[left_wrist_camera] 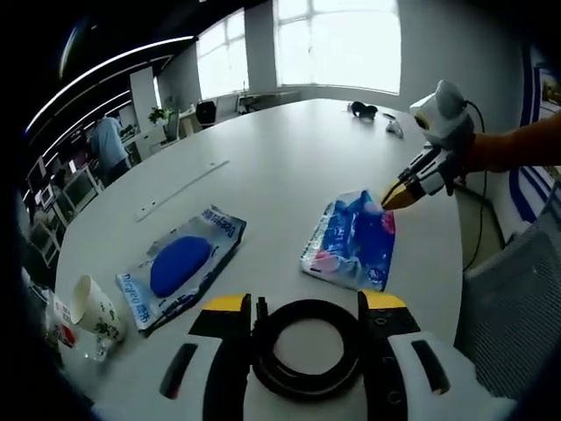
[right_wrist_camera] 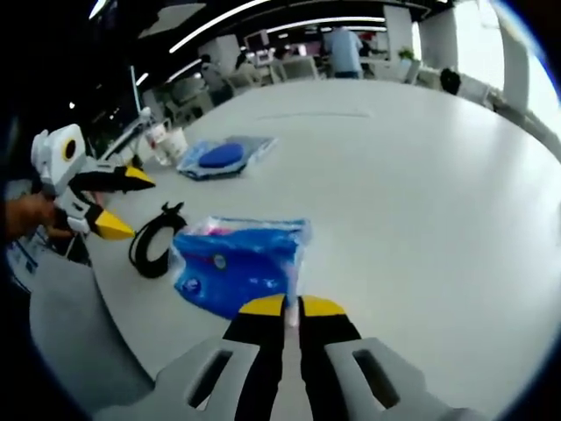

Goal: Arrange the tabletop items into an orderly group along one side of the table until the central work area is clear of visible clutter.

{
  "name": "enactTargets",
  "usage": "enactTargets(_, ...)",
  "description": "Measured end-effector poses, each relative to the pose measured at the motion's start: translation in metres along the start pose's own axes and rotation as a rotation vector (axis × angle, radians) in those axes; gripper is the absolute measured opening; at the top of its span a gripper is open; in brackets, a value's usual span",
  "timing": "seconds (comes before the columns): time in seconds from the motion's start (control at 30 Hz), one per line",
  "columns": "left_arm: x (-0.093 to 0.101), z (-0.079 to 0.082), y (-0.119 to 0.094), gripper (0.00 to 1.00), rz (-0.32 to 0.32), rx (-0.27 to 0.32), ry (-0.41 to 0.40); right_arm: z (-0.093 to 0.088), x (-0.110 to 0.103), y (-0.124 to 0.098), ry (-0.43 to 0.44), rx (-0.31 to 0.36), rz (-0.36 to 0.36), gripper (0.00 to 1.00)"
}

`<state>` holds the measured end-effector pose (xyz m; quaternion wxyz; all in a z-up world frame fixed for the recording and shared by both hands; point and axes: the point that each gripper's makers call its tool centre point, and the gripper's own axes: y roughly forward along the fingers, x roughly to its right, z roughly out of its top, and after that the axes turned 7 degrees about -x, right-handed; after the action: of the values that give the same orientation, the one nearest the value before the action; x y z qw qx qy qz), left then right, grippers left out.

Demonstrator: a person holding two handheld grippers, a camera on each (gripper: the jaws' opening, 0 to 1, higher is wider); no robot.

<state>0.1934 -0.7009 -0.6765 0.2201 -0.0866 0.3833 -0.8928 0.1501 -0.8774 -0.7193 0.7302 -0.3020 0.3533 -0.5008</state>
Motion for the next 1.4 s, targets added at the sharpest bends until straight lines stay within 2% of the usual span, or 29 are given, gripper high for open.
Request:
enactTargets(0.67, 0.022, -0.002, 0.015, 0.45, -0.043, -0.019, 0.0, -0.005, -0.011, -0.006, -0.005, 0.017, 0.022, 0.02)
enactTargets(1.07, 0.028, -0.002, 0.021, 0.44, -0.057, -0.027, 0.005, -0.005, -0.017, -0.009, -0.018, 0.023, 0.034, 0.02)
enactTargets(1.27, 0.028, -0.002, 0.028, 0.42, -0.061, -0.04, -0.018, -0.006, -0.019, -0.009, -0.021, 0.023, 0.035, 0.02)
enactTargets(1.4, 0.029, -0.001, 0.032, 0.4, -0.066, -0.046, -0.032, -0.005, -0.016, -0.008, -0.037, 0.032, 0.021, 0.06)
